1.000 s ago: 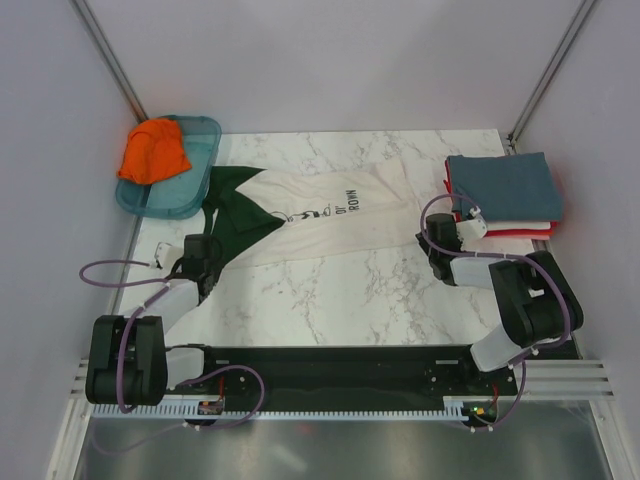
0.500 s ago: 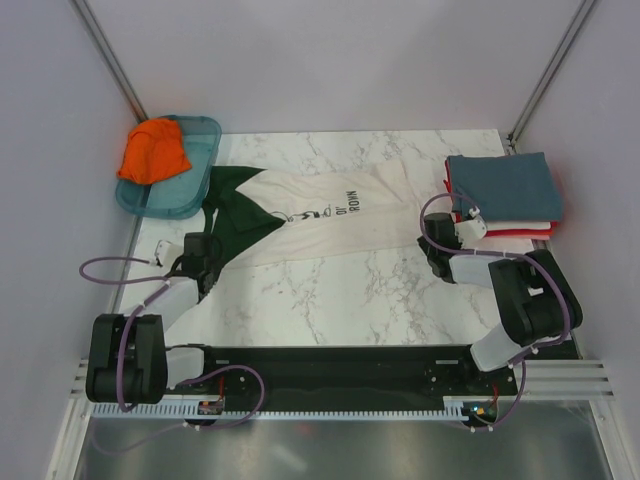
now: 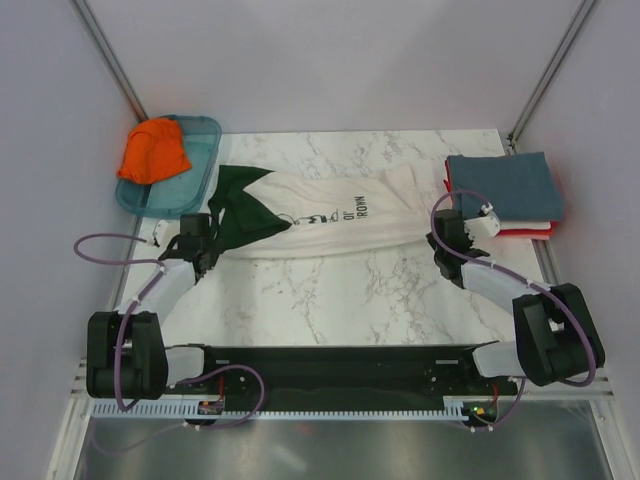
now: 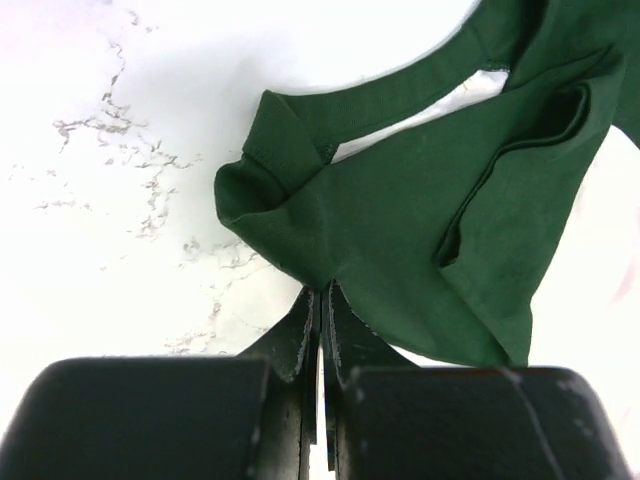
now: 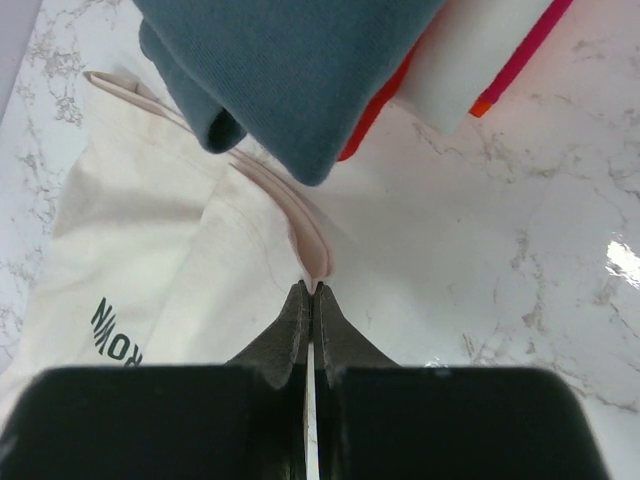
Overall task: Fold and stack the t-shirts
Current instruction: Fold the tshirt
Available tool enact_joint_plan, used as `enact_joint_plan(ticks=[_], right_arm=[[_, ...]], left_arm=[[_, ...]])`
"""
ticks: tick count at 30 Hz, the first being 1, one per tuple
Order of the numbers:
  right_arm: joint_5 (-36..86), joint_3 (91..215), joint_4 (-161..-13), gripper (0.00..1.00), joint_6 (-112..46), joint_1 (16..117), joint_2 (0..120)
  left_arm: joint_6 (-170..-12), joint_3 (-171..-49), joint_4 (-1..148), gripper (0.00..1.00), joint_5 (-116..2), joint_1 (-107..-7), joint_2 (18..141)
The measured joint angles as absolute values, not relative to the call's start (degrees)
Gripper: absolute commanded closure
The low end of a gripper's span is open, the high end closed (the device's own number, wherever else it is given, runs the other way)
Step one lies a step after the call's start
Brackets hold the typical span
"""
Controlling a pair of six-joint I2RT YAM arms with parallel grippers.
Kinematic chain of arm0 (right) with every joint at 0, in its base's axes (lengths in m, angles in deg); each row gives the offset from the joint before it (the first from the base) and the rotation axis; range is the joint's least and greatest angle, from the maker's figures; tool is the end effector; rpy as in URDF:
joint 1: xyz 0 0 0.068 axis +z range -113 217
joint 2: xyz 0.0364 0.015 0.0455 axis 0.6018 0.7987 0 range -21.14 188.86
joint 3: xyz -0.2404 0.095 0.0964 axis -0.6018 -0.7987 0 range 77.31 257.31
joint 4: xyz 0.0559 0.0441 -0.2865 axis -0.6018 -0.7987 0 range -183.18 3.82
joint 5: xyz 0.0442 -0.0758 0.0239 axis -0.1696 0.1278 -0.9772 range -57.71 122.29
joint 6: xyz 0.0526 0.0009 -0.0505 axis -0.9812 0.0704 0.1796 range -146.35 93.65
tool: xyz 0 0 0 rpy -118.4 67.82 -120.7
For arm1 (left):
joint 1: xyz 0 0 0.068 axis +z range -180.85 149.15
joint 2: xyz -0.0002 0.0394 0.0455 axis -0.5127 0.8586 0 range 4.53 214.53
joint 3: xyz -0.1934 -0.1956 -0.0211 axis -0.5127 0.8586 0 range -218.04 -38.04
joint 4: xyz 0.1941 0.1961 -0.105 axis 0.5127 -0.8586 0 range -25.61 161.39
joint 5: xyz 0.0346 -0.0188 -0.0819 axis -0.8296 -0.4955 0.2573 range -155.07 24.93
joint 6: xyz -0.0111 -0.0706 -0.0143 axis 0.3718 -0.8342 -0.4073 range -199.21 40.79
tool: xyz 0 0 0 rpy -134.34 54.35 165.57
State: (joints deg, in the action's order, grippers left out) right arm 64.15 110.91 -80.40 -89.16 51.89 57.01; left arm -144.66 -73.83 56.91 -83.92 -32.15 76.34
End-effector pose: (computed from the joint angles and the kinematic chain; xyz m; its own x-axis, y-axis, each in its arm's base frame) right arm 0.3032 0.0475 0.1423 -0.1169 0.7507 -0.6503 0.6202 0.5665 0.5425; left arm 0.2828 0.0133 0.1494 -0.1534 -0.8576 -0.4909 -0.7783 0.4109 -0.4748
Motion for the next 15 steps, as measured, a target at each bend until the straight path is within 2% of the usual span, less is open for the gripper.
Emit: enact_joint_plan(ticks=[10,15], right_arm=[[64.02,111.09,-85.04,1.00,-89.27,51.89,54.52],[63.60,115.18,-89.15,1.00,-89.11,51.87,53.53]], left_arm=[[-144.68,-73.73,52.61,0.98,-82.44,-32.15,72.62],[-144.75,-75.65,49.64,0.98,-81.21,-32.15,68.12]])
